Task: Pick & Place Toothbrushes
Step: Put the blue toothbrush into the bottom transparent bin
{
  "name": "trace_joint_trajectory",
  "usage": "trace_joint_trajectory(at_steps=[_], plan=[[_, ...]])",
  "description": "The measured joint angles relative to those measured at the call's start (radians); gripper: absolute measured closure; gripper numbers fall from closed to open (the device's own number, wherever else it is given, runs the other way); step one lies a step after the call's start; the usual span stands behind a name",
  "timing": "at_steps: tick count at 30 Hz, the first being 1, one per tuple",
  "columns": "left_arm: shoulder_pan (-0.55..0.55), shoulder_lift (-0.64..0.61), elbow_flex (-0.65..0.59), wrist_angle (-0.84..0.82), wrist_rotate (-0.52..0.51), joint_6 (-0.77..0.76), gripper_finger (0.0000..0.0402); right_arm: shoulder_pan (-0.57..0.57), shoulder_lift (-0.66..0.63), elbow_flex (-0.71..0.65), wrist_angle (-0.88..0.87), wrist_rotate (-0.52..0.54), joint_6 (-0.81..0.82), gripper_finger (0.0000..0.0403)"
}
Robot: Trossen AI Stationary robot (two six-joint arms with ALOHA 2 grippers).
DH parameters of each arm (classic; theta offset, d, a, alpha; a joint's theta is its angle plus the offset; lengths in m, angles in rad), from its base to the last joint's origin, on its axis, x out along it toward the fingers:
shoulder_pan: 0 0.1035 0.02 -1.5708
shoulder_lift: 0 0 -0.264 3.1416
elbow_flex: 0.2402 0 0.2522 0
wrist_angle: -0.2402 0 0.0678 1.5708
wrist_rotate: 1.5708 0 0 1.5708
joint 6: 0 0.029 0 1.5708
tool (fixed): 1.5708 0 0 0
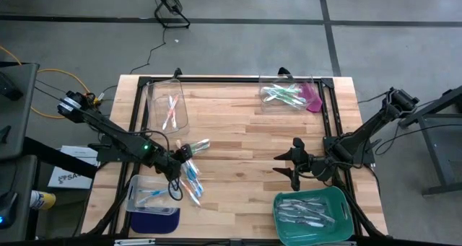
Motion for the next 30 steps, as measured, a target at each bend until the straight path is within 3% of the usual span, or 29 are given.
trace_joint_trajectory(at_steps=[11,30], plan=[[0.000,0.112,0.000,0.006,-0.014,0.000,0.0281,0.000,0.000,0.000,-0.006,0.000,0.000,0.0215],[0.000,0.114,0.000,0.003,-0.015,-0.074,0.0282,0.000,0.000,0.000,-0.008,0.000,0.003,0.0215]])
